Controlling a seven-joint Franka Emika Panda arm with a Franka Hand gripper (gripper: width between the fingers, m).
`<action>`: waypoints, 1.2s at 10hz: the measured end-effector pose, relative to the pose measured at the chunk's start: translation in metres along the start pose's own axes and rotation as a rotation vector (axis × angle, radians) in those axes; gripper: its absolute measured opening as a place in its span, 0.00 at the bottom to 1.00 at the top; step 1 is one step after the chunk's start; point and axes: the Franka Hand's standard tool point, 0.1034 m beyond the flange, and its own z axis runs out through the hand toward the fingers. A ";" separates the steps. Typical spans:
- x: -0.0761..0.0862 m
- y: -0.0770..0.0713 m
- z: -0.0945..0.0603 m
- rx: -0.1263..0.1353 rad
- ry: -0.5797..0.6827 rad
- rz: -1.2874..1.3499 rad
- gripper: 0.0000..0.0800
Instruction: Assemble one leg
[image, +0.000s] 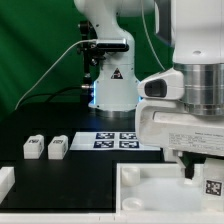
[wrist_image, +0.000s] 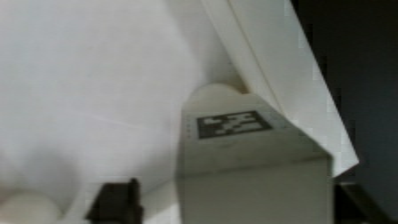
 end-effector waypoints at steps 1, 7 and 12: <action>0.000 0.000 0.000 0.000 0.000 0.086 0.37; -0.003 0.001 0.000 0.040 -0.004 1.067 0.36; -0.005 0.007 0.000 0.161 0.023 1.338 0.38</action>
Offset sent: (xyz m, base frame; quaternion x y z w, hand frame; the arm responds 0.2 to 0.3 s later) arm 0.0000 0.0000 0.0000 0.0000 0.0000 0.1790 0.9838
